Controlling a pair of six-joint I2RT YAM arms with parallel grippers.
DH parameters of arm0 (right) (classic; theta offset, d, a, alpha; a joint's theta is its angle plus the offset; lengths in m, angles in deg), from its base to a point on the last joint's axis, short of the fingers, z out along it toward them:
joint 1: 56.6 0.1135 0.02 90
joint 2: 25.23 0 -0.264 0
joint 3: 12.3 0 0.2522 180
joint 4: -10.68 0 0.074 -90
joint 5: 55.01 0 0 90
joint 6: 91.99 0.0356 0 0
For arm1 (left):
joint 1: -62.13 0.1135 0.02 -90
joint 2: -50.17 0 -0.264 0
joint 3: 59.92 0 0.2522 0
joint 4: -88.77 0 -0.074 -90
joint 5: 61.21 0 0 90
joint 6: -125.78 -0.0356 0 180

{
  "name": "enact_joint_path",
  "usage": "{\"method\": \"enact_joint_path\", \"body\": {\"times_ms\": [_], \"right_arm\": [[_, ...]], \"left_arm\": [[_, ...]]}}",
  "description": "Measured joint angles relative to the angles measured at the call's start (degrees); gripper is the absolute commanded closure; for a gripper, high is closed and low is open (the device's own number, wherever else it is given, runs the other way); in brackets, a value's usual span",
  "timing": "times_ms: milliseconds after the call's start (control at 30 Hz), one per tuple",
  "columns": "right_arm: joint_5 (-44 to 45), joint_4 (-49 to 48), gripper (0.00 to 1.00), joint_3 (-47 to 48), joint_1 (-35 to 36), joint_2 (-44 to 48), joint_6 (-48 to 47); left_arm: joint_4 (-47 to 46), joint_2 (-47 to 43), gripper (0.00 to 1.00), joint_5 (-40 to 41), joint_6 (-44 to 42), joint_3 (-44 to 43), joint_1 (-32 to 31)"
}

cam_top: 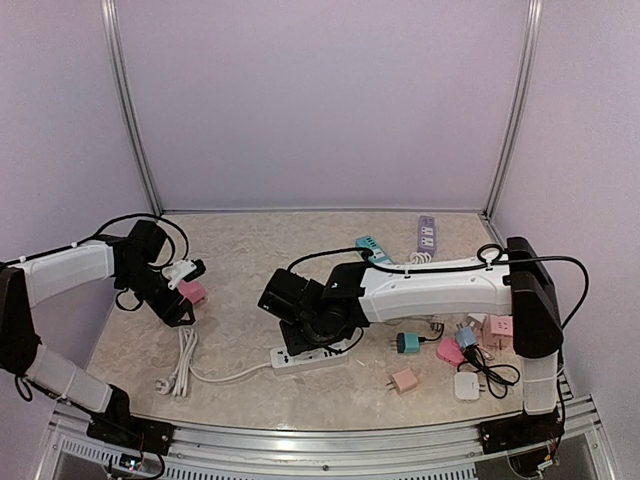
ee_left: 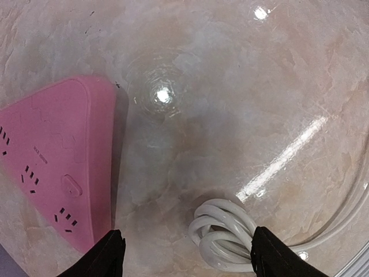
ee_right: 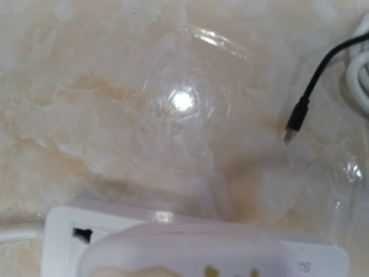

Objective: Insert the plug
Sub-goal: Insert the plug into the socket.

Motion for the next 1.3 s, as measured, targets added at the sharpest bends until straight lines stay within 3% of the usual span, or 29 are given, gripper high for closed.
{"method": "enact_joint_path", "body": {"times_ms": [333,1300], "right_arm": [[1.5,-0.3,1.00,-0.2,0.0,-0.1,-2.2],[3.9,-4.1,1.00,-5.2,0.8,1.7,1.1]], "left_arm": [[0.0,-0.7,0.25,0.0,0.2,0.0,0.1],[1.2,-3.3,0.04,1.3,0.6,-1.3,1.1]]}}
